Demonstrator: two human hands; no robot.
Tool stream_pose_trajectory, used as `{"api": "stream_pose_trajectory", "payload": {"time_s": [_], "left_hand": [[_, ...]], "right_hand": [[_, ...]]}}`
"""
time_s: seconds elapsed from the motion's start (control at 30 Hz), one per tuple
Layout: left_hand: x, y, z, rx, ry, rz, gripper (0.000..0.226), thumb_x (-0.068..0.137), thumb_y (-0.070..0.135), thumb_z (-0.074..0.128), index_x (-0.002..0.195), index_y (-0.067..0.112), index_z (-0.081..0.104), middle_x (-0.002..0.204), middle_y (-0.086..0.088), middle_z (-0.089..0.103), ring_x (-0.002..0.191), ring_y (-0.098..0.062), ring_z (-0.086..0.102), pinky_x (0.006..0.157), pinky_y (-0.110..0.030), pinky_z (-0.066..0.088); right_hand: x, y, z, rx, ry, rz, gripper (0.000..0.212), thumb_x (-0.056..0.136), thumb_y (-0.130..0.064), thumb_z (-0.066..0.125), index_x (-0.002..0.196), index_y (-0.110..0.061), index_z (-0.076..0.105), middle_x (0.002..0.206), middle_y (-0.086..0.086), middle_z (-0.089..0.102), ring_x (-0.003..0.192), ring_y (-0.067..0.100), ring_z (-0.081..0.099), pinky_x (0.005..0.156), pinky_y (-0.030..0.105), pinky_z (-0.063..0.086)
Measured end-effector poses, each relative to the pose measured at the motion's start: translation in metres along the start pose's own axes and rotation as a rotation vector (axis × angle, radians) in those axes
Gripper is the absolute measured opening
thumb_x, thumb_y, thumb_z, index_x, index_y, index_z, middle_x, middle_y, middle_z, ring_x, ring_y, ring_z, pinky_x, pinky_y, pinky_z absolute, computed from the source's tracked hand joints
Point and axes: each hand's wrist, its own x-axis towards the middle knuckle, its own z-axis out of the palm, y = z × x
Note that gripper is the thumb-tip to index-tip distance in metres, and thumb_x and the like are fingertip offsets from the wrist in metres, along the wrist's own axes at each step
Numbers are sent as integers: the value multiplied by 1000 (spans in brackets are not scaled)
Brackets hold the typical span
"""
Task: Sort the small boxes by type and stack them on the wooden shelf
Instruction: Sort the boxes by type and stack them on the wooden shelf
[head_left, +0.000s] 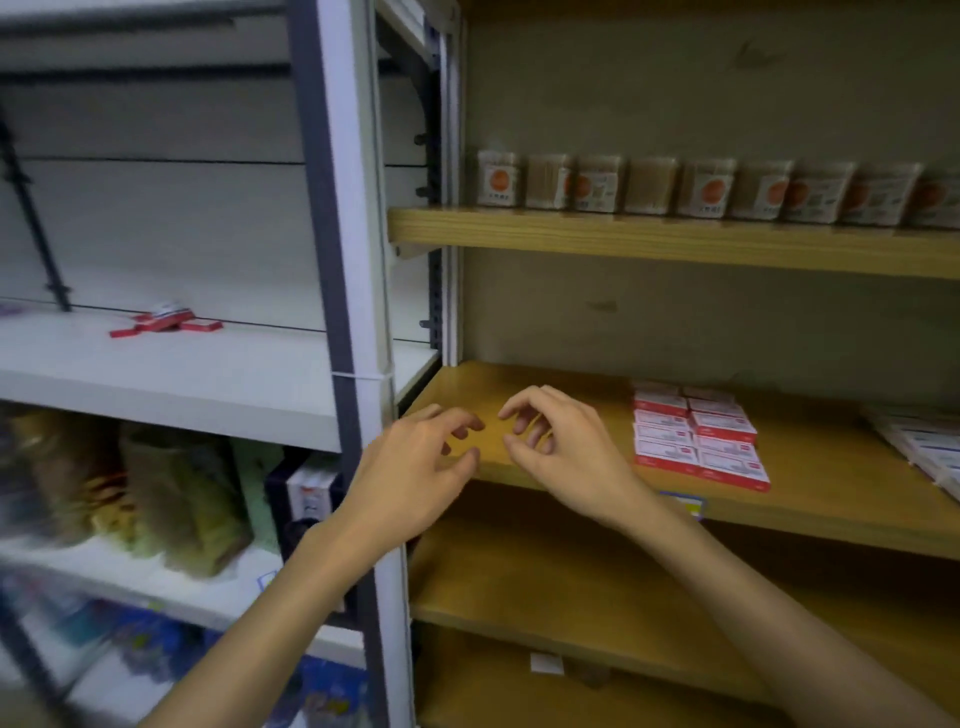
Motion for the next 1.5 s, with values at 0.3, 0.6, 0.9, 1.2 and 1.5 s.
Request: {"api": "stream_pose_trajectory", "payload": {"time_s": [0.3, 0.6, 0.9, 1.2, 1.5], "left_hand": [[-51, -134, -94, 69, 8, -39, 28, 96, 43, 53, 123, 38, 56, 104, 16, 59, 85, -6, 60, 77, -32, 52], [-62, -264, -160, 88, -5, -57, 33, 94, 46, 55, 125, 38, 56, 109, 14, 59, 93, -6, 59, 81, -34, 53], [-38, -377, -179, 88, -9, -102, 40, 96, 51, 51, 135, 41, 50, 137, 11, 53, 118, -10, 54, 98, -37, 52], [16, -512, -209, 105, -135, -69, 28, 96, 43, 55, 122, 36, 60, 123, 11, 57, 109, -9, 53, 92, -34, 49], [75, -643, -227, 181, -159, -184, 22, 91, 43, 59, 110, 34, 67, 109, 10, 62, 98, -13, 58, 79, -32, 48]], "right_hand": [[41, -107, 120, 10, -41, -50, 14, 92, -19, 66, 104, -26, 64, 88, -12, 63, 78, 6, 63, 68, 23, 54], [98, -177, 224, -3, -48, 16, 13, 91, -21, 63, 101, -29, 63, 87, -11, 64, 75, 7, 62, 72, 29, 55], [177, -205, 296, -88, -26, 18, 14, 89, -23, 62, 101, -31, 61, 88, -14, 63, 76, 5, 61, 77, 32, 54], [280, -215, 368, -63, 68, 44, 13, 88, -19, 61, 92, -30, 66, 88, -14, 66, 76, 5, 61, 78, 32, 53], [376, -224, 434, -100, 70, 68, 14, 83, -16, 61, 86, -27, 69, 79, -20, 66, 74, 6, 63, 77, 34, 53]]}}
